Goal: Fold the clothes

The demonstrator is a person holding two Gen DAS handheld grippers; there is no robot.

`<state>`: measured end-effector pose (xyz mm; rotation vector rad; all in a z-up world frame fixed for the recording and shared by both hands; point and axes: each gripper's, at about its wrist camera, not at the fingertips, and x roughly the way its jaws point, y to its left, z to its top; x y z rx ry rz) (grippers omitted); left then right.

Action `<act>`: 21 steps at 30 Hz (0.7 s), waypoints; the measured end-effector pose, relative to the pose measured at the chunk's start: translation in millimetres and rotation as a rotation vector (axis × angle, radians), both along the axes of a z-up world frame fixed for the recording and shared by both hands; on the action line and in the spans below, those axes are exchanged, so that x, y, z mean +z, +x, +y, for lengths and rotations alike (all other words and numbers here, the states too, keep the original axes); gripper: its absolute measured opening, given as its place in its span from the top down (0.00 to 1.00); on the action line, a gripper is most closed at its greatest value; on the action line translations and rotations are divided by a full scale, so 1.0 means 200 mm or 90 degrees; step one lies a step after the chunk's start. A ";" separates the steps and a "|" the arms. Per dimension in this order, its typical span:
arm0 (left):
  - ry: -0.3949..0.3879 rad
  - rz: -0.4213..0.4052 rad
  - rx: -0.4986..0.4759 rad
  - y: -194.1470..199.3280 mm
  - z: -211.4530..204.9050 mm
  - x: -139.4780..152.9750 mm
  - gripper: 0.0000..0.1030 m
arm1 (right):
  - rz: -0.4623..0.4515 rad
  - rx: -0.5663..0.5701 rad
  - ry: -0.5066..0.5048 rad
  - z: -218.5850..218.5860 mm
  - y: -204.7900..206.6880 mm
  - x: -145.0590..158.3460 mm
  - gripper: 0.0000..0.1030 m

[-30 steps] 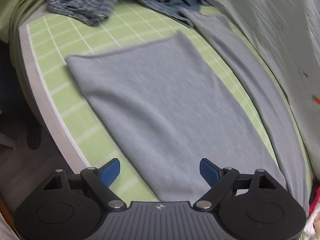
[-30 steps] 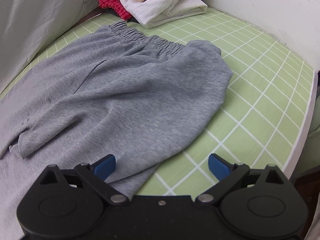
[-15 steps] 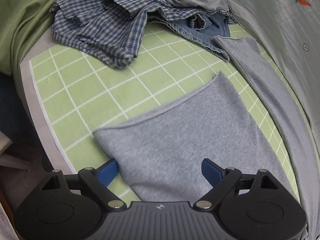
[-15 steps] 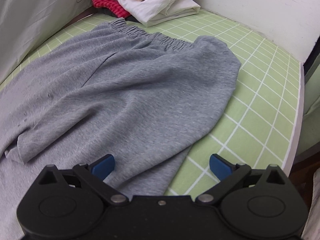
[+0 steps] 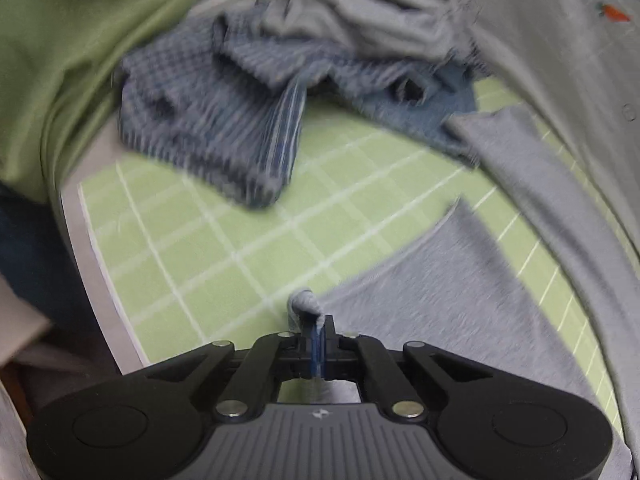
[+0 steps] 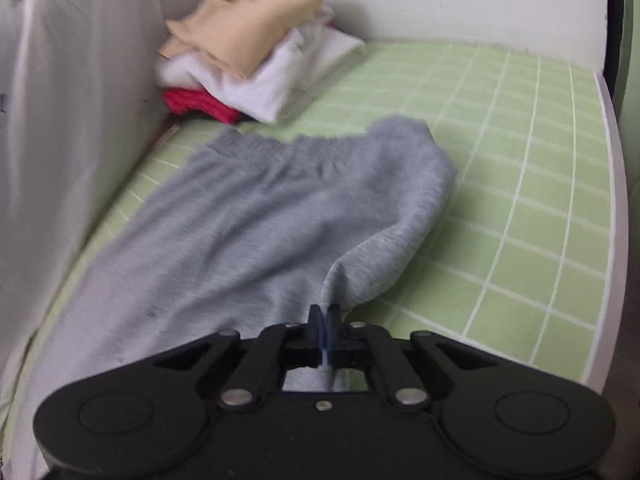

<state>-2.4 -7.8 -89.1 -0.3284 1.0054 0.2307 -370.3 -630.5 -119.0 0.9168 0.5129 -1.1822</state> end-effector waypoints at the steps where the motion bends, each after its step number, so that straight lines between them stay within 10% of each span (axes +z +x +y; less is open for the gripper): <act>1: -0.004 -0.026 0.002 0.00 0.01 0.08 0.99 | -0.001 0.007 -0.019 0.01 -0.01 0.06 0.98; 10: -0.014 -0.252 0.052 -0.06 0.04 0.70 0.99 | -0.144 0.036 -0.180 0.14 -0.19 0.68 0.98; 21: -0.067 -0.224 0.142 0.04 0.04 0.59 0.99 | -0.153 0.033 -0.155 0.06 -0.02 0.61 0.98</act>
